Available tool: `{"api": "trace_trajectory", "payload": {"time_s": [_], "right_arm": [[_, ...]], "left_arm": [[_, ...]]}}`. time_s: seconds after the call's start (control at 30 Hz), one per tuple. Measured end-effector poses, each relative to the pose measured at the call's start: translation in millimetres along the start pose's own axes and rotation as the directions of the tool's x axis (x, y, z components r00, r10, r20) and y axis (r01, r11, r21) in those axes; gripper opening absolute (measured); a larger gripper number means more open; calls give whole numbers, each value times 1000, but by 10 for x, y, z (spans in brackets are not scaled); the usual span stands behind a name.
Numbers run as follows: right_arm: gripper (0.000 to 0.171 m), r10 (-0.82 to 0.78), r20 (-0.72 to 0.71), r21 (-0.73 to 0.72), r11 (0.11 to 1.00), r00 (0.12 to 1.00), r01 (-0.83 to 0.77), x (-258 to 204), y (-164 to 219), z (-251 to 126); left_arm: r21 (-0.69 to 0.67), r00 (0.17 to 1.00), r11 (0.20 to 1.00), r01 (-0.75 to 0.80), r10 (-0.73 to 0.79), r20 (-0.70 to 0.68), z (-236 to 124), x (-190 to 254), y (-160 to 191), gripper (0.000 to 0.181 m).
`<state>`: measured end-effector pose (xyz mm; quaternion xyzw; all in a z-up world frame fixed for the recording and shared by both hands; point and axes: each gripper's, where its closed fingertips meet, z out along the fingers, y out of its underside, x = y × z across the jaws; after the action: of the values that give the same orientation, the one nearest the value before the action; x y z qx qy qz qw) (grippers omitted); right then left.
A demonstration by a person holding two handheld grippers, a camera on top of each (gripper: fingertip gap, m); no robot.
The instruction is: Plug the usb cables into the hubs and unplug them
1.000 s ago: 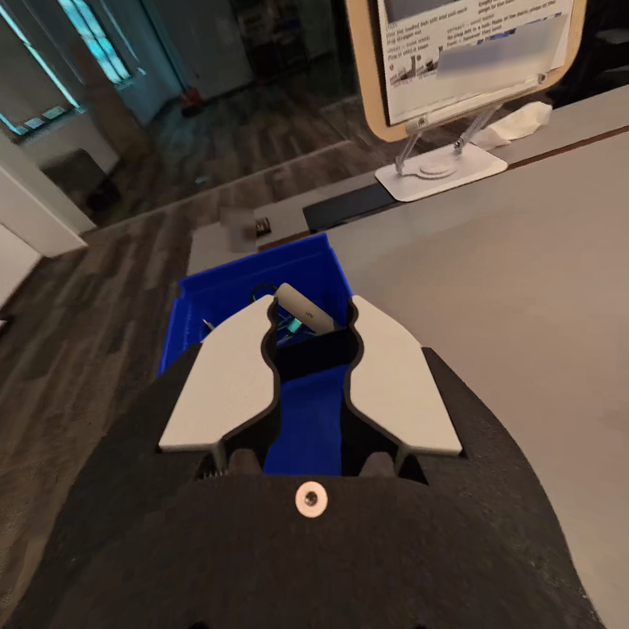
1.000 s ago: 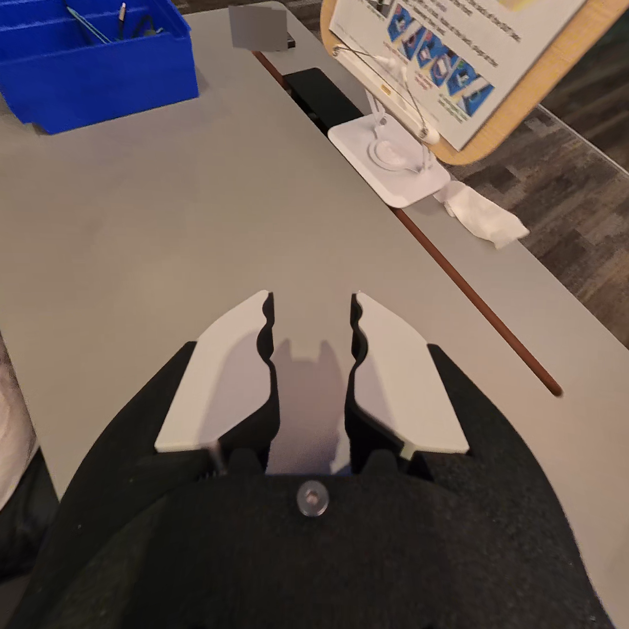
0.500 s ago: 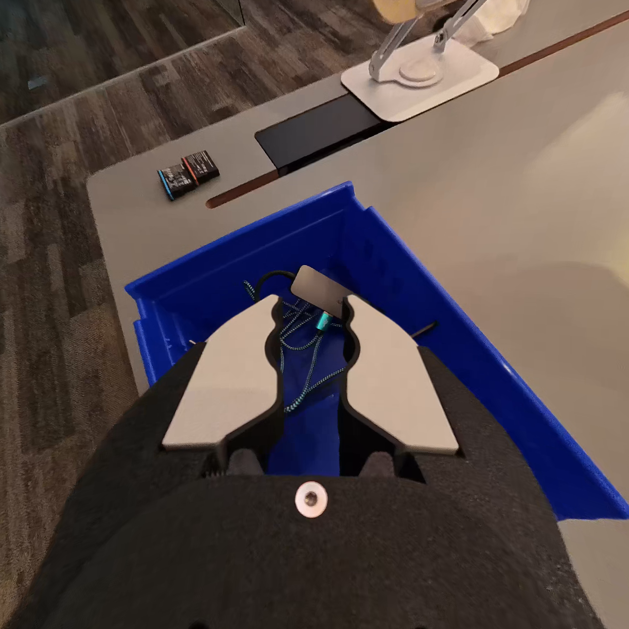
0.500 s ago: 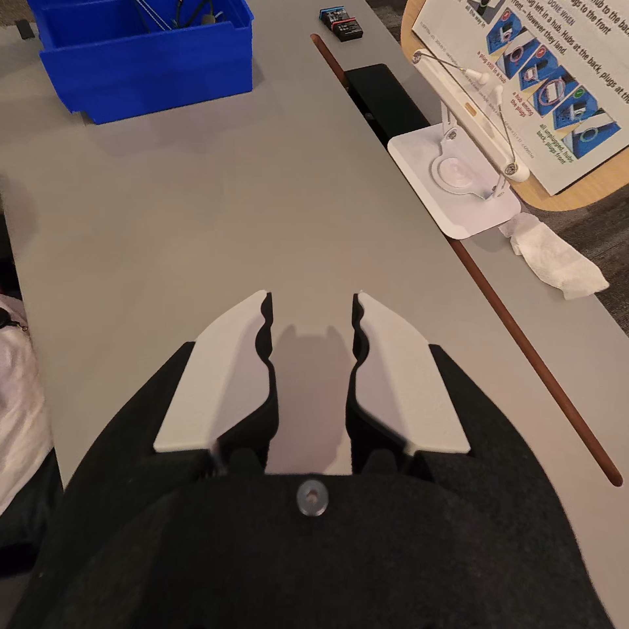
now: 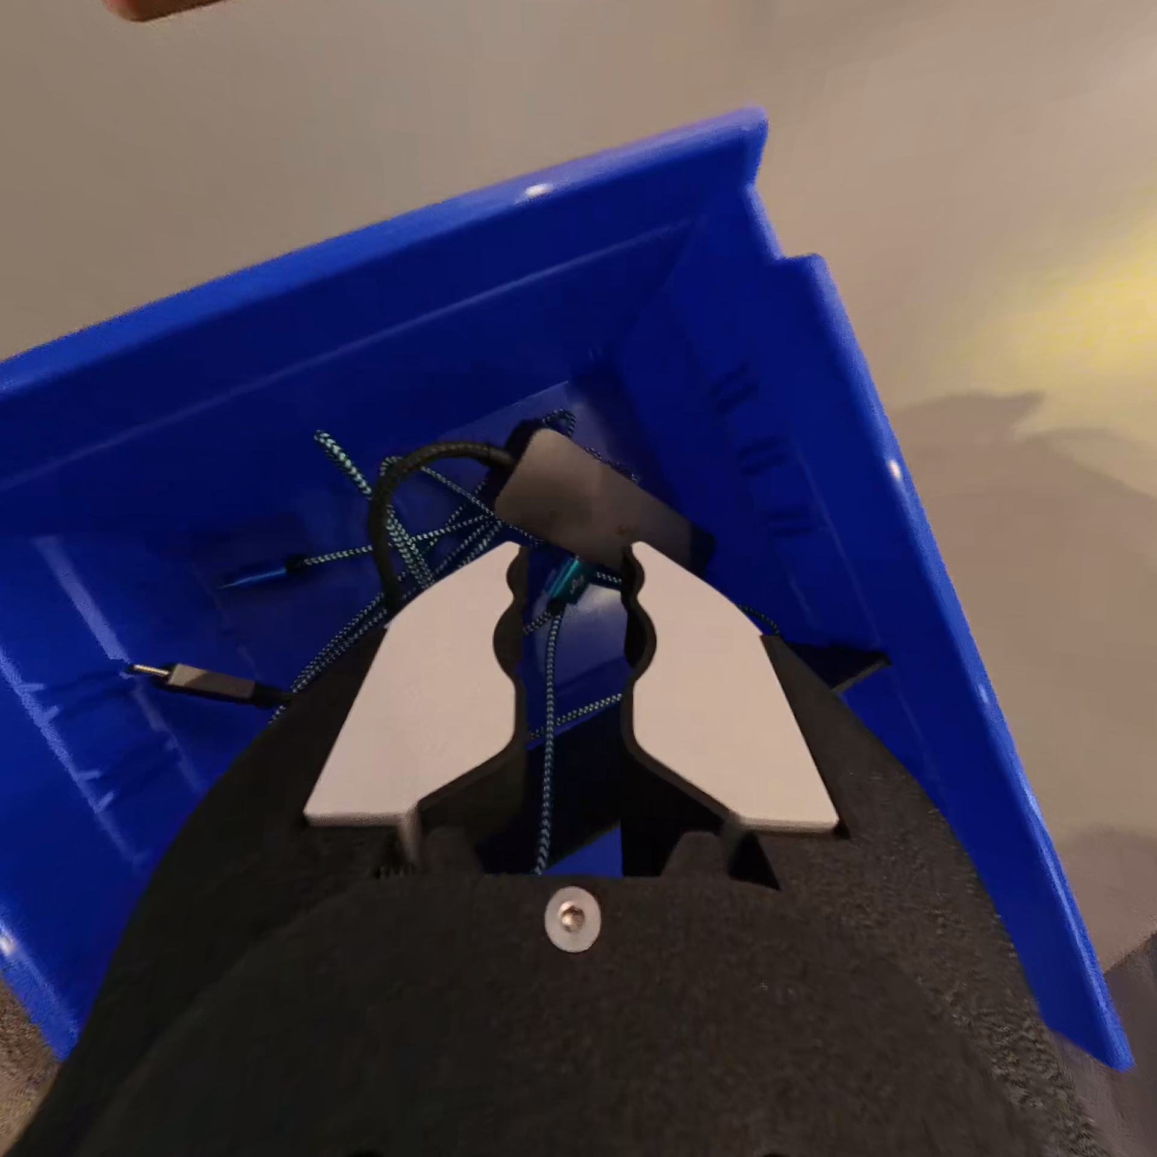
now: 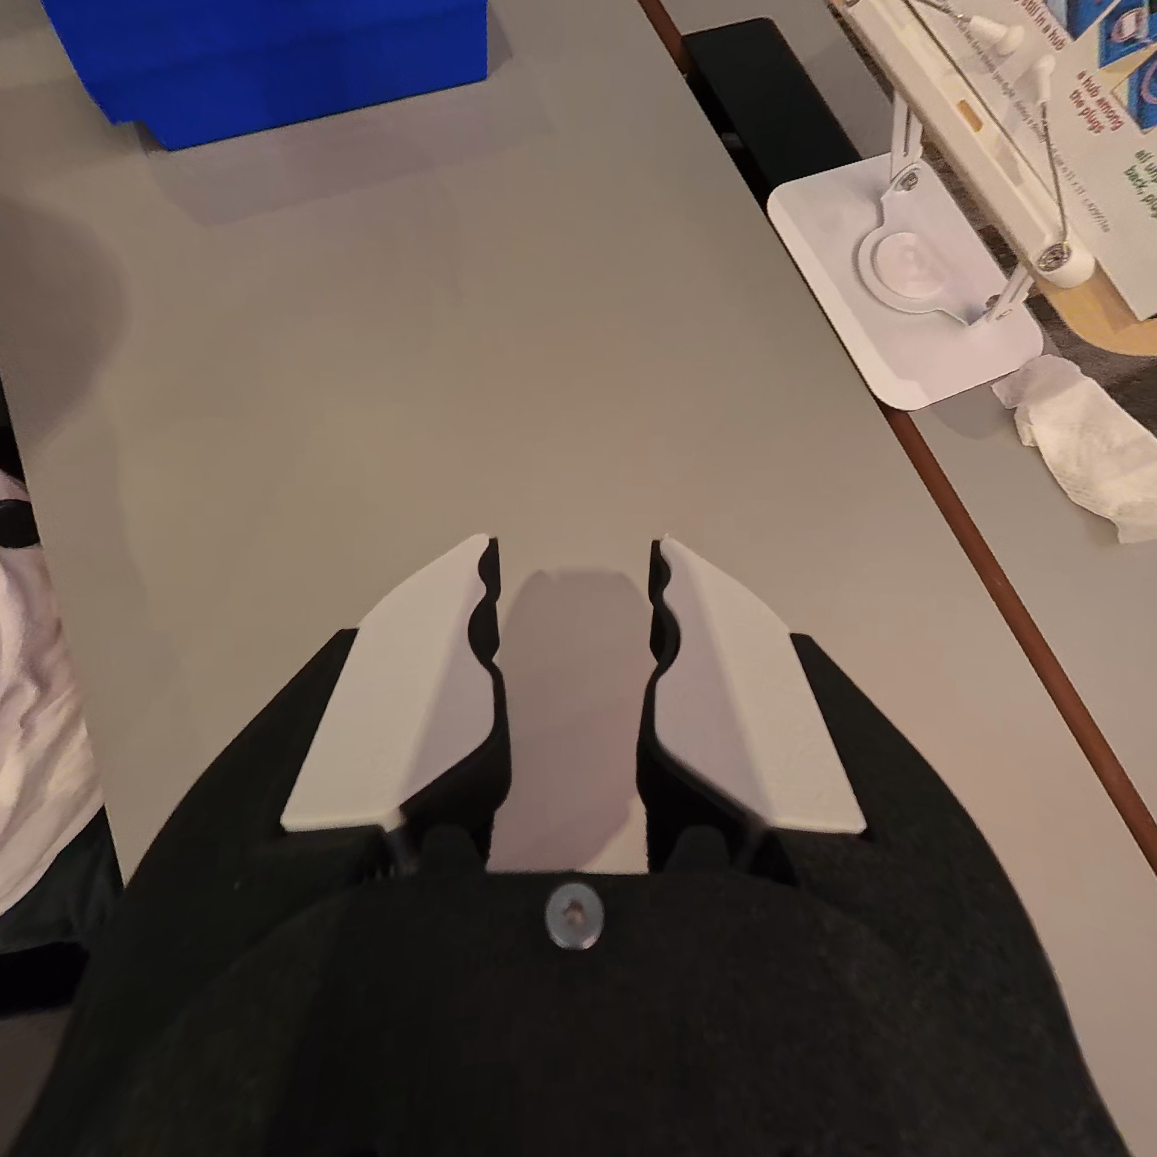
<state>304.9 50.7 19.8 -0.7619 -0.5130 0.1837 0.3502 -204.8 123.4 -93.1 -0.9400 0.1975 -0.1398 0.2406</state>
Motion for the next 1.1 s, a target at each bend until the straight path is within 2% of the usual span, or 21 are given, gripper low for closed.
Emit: {"api": "trace_trajectory", "payload": {"time_s": [0.17,0.3,0.47,0.6,0.83,0.97,1.1], "right_arm": [[45,-36,13,-38,999,999,36,-56,24,47],[43,-57,23,-32,998,998,58,-104,-24,52],[42,-89,42,-35,995,995,90,-183,-72,68],[40,-122,56,-41,991,991,124,-261,-89,97],[40,-161,69,-65,984,985,165,-353,-70,80],[39,-170,71,-83,981,983,176,-363,-43,60],[39,-173,74,-88,980,982,180,-361,-25,69]], "left_arm": [[48,995,997,59,-55,-87,51,-23,-101,26],[38,996,996,79,-77,-44,30,-112,-122,29],[-70,984,983,170,-174,-49,86,-124,-58,31],[-93,954,963,252,-264,-143,129,-58,-130,31],[-221,946,943,247,-284,-155,282,-75,-6,29],[-236,958,949,208,-246,-145,337,-59,-27,28],[-220,925,937,270,-316,-211,398,1,-101,25]]}}
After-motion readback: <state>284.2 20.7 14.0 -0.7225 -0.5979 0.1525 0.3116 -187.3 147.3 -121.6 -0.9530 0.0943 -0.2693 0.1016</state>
